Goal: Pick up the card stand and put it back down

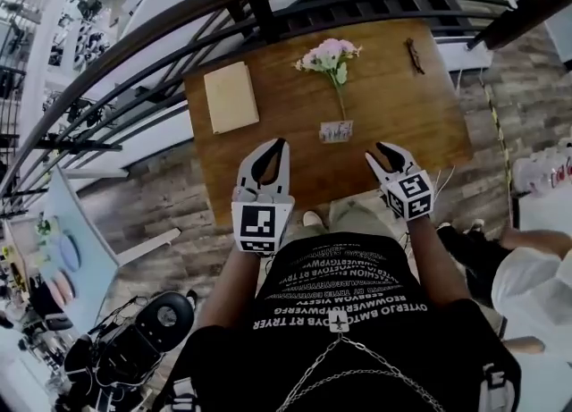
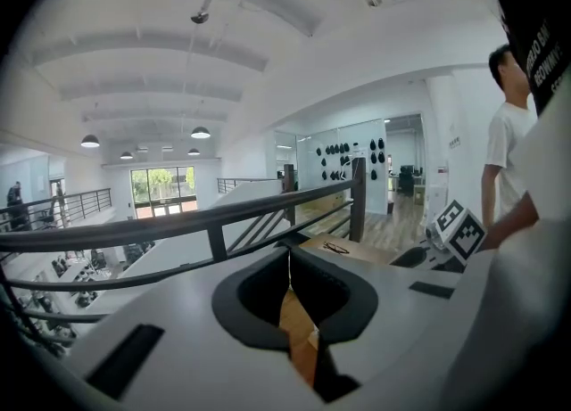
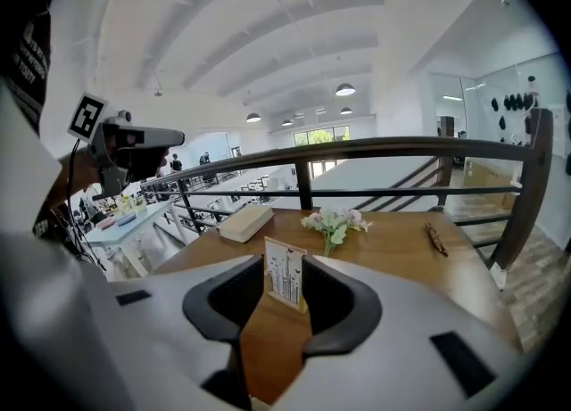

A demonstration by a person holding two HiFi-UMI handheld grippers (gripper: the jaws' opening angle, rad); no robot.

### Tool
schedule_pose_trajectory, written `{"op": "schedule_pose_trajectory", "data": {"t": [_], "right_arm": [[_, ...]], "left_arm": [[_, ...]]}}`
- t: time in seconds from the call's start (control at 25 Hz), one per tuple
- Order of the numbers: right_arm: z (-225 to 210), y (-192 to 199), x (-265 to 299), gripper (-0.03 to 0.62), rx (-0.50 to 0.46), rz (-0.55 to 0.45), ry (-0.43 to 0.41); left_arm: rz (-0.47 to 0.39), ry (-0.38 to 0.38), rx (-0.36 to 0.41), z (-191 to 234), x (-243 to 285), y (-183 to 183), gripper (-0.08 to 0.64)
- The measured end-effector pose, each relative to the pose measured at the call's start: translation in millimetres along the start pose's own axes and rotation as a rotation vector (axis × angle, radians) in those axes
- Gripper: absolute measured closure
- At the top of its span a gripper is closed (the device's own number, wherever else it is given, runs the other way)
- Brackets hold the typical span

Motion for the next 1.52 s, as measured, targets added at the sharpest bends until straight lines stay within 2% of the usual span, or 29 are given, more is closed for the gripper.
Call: {"op": "schedule_pose_trajectory", "data": {"t": [0.24, 0.56, 0.96, 1.28, 1.52], "right_arm": [[-14.2, 20.7, 27.9, 0.453, -0.030, 0.032, -0.069], [-19.0, 46.3, 83.2, 0.453, -0.023, 0.101, -0.144], [-18.3, 83.9, 123.5, 0.422, -0.072, 0.175, -0.244], [-14.2, 95.4, 156.6, 0.405, -0.116, 0.178, -0.292], [-10.8, 91.4, 165.5, 0.426, -0.185, 0.125, -0.297]], "left_arm": [[0.035, -0.010, -0.016, -4.9, 22.9, 6.3, 0.531], [0.095, -0.024, -0.045, 14.4, 48.2, 27.7, 0.531], [0.154, -0.058, -0.064, 15.2, 54.6, 45.8, 0.531], [0.190, -0.091, -0.076, 17.5, 53.2, 60.0, 0.531], [0.216, -0.109, -0.074, 19.0, 46.3, 67.0, 0.531]]}}
Point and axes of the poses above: the fingertips, and each gripper's own axes: x forward along the fingers, z to its left, y out of its underside, the point moved 2 cm from there along -x, backward along the fingers, and after that the axes turned 11 degrees about -x, right-handed, at the moved point
